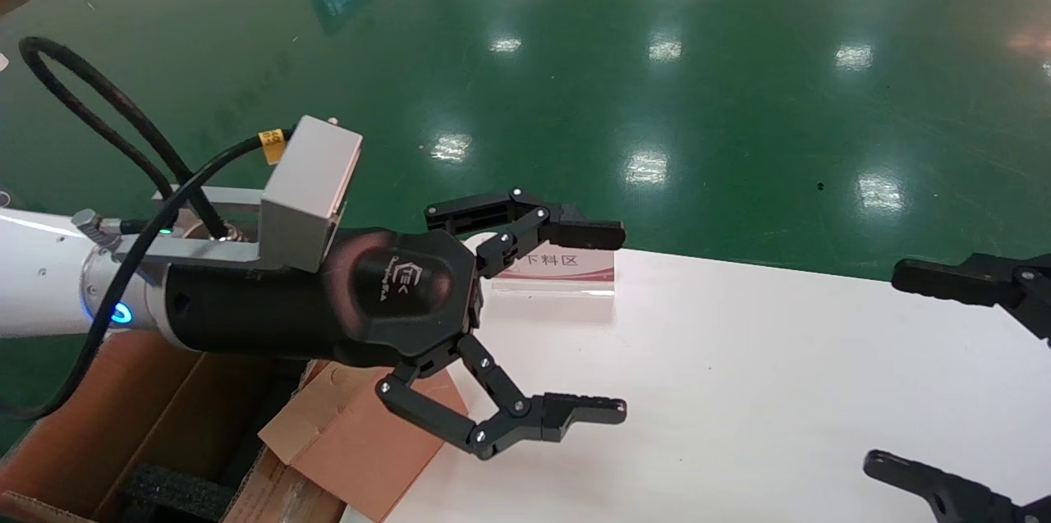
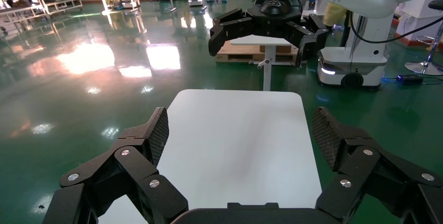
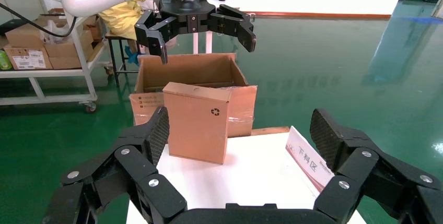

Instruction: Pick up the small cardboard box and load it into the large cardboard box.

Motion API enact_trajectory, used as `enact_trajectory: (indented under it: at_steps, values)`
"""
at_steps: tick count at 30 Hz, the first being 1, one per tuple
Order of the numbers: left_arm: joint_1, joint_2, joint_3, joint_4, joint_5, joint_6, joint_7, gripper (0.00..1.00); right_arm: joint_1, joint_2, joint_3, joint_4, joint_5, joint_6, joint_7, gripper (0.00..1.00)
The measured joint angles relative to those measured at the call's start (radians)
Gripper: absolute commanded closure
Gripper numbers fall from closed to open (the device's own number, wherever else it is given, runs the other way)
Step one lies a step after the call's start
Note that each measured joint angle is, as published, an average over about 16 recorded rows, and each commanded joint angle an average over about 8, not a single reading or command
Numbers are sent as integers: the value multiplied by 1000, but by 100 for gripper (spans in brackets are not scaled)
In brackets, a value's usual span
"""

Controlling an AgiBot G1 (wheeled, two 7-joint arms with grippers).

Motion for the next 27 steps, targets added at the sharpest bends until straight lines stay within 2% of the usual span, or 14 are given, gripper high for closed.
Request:
enact_trajectory:
  at_steps: [18,23,27]
  values:
    - [-4,-4,9,1,20,-12,-16,0,0,0,0,0,0,0,0,0]
    - [-20,-16,29,-9,74,-40,-56,0,0,0,0,-1,0,0,0,0]
    - [-54,-27,64,-25,162,-68,-119,0,1,0,-1,-1,0,0,-1,0]
